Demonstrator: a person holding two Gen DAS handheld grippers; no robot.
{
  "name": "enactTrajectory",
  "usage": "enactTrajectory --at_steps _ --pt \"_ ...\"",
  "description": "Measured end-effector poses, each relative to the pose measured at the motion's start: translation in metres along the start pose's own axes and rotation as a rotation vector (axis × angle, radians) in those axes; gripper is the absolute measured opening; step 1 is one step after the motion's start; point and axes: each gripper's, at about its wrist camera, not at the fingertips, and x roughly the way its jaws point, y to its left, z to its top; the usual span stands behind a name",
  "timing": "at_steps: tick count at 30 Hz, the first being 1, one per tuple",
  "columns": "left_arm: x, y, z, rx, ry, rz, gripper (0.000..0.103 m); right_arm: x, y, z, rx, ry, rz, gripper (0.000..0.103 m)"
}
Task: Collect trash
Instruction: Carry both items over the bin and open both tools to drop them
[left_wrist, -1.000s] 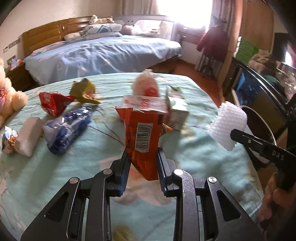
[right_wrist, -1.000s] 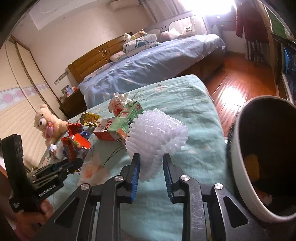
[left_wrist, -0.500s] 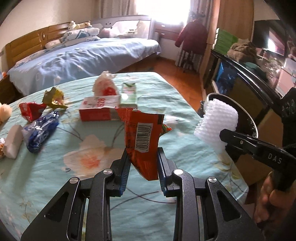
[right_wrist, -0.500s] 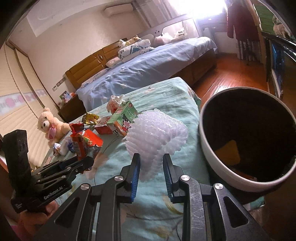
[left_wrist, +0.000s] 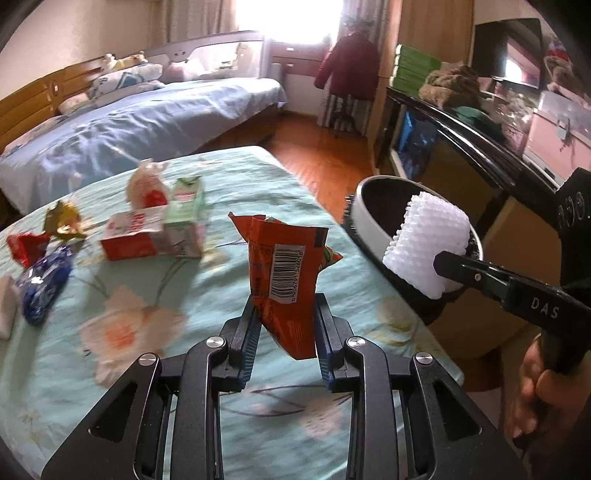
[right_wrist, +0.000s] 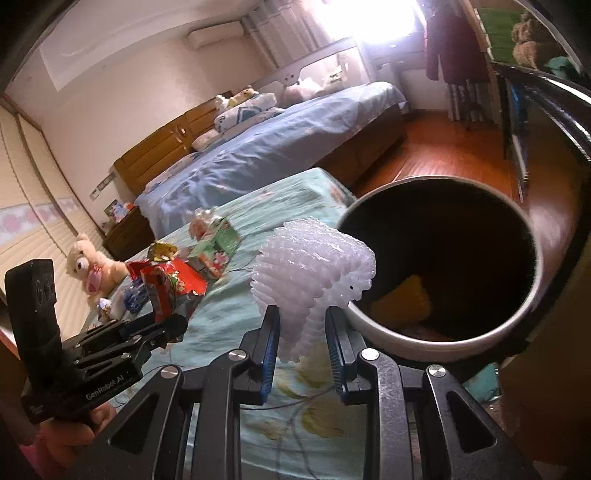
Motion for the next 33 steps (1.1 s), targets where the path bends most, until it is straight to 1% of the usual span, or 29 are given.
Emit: enactTrajectory --at_steps 8,15,26,33 --pt "0.017 -0.028 0.013 0.044 0.02 -0.052 0.026 -0.015 -0.032 0.005 0.037 -0.028 -0.069 0.026" --pt "0.027 -0.052 0.025 0.086 0.025 -0.086 0.026 -0.02 -0.05 0.01 0.053 -0.043 -0.119 0.026" --pt "0.044 -0.08 0.048 0.135 0.031 -0.112 0.026 -0.019 -0.074 0.019 0.078 -0.045 -0.164 0.026" --pt "0.058 -0.091 0.058 0.152 0.053 -0.13 0.026 -0.016 -0.086 0.024 0.091 -0.043 -0.179 0.026"
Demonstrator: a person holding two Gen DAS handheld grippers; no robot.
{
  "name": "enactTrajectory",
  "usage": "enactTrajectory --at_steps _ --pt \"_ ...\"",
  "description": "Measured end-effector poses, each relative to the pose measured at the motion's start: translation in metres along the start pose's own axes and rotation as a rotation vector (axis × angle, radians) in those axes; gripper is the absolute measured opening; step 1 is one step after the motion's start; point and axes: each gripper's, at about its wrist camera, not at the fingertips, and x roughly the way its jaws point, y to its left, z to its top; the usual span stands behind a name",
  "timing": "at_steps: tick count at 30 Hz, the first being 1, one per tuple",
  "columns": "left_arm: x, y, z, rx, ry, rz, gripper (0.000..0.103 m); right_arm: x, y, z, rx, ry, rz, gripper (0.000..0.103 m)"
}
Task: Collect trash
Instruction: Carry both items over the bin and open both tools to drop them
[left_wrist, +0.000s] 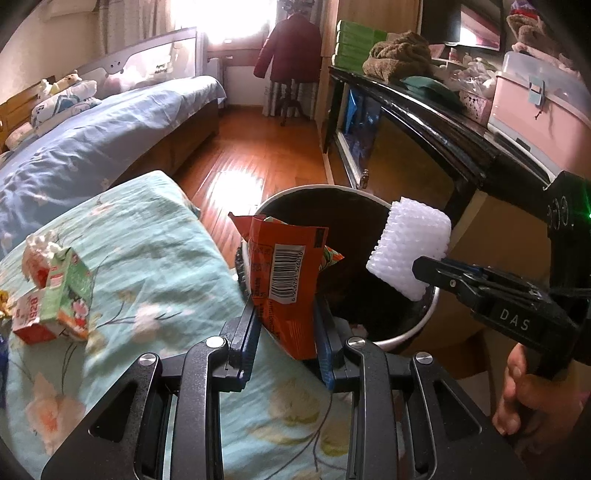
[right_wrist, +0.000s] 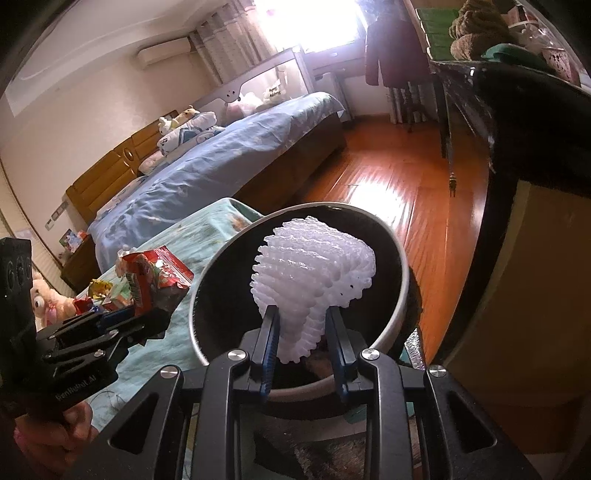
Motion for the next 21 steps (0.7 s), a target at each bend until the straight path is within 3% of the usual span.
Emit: enactTrajectory --at_steps 16,20,21 --pt "0.029 -0.014 0.018 0.044 0.033 -0.023 0.028 0.019 -0.009 0.009 0.017 0.031 -0.004 0.03" --pt "0.03 -0.011 0.015 0.032 0.04 -0.025 0.041 0.021 -0.012 0.012 0.03 0.037 -0.002 0.035" --pt "0.029 -0.01 0.014 0.028 0.041 -0.025 0.049 0.021 -0.013 0.012 0.033 0.037 -0.001 0.039"
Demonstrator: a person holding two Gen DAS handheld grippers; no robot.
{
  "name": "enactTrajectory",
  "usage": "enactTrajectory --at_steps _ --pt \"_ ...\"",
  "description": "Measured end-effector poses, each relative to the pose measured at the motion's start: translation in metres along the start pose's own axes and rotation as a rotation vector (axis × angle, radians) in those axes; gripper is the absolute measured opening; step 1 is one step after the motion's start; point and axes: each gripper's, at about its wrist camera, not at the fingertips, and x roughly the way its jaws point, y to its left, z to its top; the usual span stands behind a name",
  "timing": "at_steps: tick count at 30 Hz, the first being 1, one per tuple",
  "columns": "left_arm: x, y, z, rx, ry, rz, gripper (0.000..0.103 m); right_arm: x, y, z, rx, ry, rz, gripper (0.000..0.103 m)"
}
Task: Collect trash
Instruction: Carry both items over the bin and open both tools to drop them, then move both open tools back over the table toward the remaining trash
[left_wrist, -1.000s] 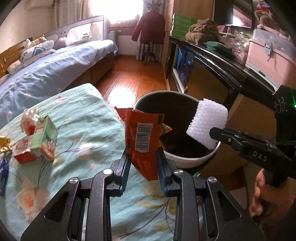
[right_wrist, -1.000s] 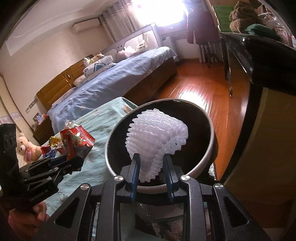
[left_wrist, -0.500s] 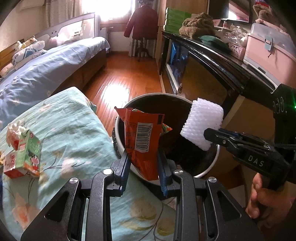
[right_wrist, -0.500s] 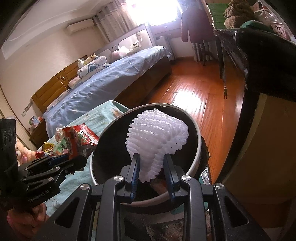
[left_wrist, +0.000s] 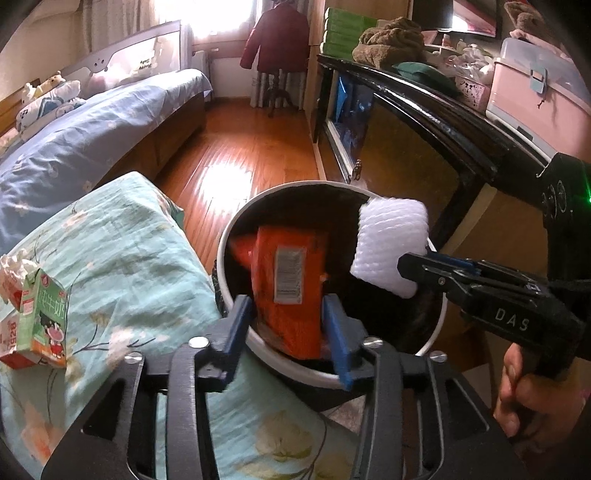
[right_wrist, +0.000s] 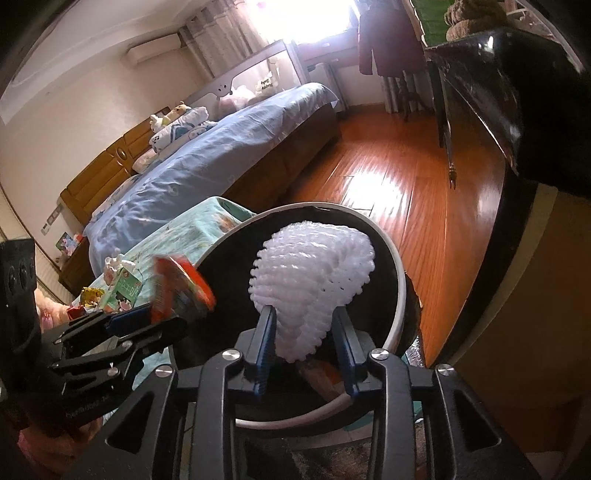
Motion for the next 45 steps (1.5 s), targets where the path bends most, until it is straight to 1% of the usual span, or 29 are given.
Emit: enactTrajectory --at_steps 1,2,3,4,6,8,10,12,13,18,23,25,27,35,45 --pt "0.0 0.001 -0.001 -0.005 -0.002 0.0 0.057 0.0 0.0 0.001 0.005 0.0 0.002 0.044" --pt "-0.002 0.003 -0.002 -0.012 -0.006 0.001 0.059 -0.001 -0.001 0.001 0.01 -0.003 0.005 0.046" --pt "-0.004 0.005 -0.004 -0.018 -0.009 0.001 0.06 -0.002 -0.001 0.001 0.013 -0.006 0.008 0.053" --pt "-0.005 0.007 -0.006 -0.024 -0.01 0.003 0.061 -0.002 0.0 0.0 0.017 -0.008 0.013 0.056" --pt "-0.011 0.013 -0.012 -0.043 -0.016 0.007 0.061 -0.004 0.001 -0.001 0.02 -0.011 0.017 0.056" --pt "-0.016 0.021 -0.018 -0.065 -0.02 0.016 0.062 -0.006 0.004 -0.002 0.023 -0.014 0.027 0.059" --pt "-0.021 0.029 -0.026 -0.093 -0.025 0.028 0.063 -0.007 0.009 -0.005 0.025 -0.02 0.039 0.071" --pt "-0.028 0.04 -0.036 -0.127 -0.032 0.05 0.064 -0.006 0.015 -0.006 0.024 -0.024 0.055 0.079" --pt "-0.032 0.045 -0.041 -0.145 -0.036 0.061 0.064 -0.006 0.018 -0.008 0.021 -0.024 0.067 0.081" --pt "-0.047 0.072 -0.068 -0.224 -0.036 0.104 0.065 -0.001 0.049 -0.014 -0.021 -0.004 0.115 0.083" --pt "-0.064 0.097 -0.089 -0.276 -0.047 0.157 0.065 0.003 0.08 -0.024 -0.069 0.014 0.158 0.083" --pt "-0.071 0.108 -0.097 -0.298 -0.049 0.178 0.065 0.006 0.094 -0.029 -0.087 0.025 0.177 0.085" --pt "-0.08 0.12 -0.107 -0.328 -0.057 0.206 0.065 0.009 0.103 -0.032 -0.102 0.035 0.188 0.087" --pt "-0.108 0.166 -0.144 -0.435 -0.065 0.288 0.065 0.022 0.146 -0.047 -0.165 0.07 0.231 0.087" --pt "-0.132 0.207 -0.171 -0.52 -0.076 0.368 0.066 0.045 0.197 -0.061 -0.234 0.113 0.273 0.087"
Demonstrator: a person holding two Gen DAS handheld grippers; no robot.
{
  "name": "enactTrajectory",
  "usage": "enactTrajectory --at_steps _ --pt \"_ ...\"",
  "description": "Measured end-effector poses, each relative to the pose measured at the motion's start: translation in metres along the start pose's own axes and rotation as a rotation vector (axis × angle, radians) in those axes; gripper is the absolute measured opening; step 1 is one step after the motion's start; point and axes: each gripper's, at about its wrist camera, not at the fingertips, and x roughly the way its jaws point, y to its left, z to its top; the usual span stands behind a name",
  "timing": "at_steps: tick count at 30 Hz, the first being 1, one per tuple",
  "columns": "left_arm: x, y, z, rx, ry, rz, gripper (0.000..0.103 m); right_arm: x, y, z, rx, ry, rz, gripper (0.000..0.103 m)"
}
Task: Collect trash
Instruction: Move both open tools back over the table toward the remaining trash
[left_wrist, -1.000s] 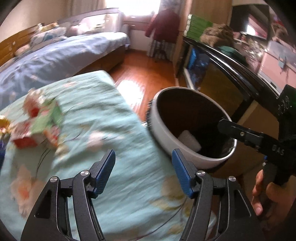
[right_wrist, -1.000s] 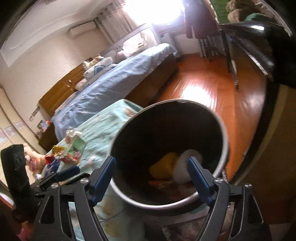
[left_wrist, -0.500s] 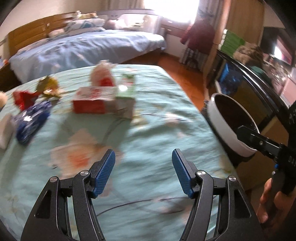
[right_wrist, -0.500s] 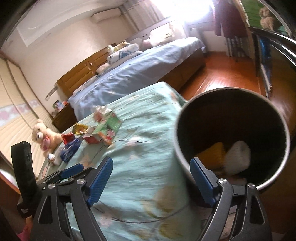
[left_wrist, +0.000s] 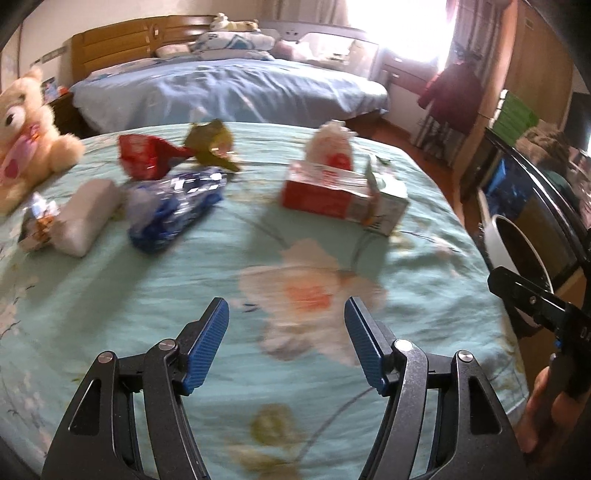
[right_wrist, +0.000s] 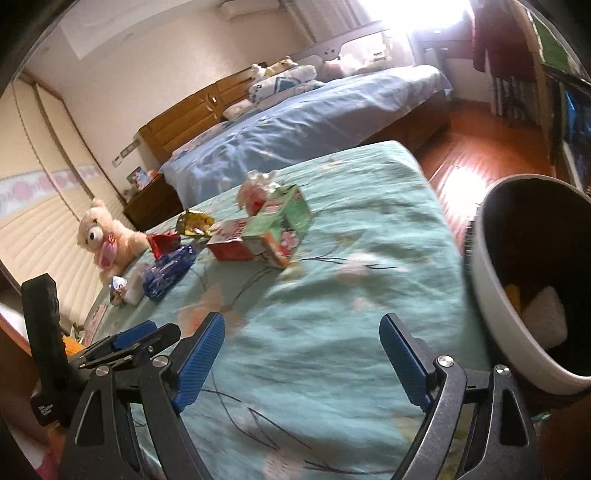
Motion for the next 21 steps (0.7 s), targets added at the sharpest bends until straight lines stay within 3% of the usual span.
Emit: enactTrajectory --at_steps 15,21 --pt "0.001 0.068 0.024 -0.055 -0.067 0.144 0.078 0.055 0.035 0.018 -0.025 0.019 -0.008 0.087" --pt "0.019 0.087 0.039 -0.068 -0.048 0.161 0.08 0.08 0.043 0.033 -0.028 0.002 -0.033 0.087"
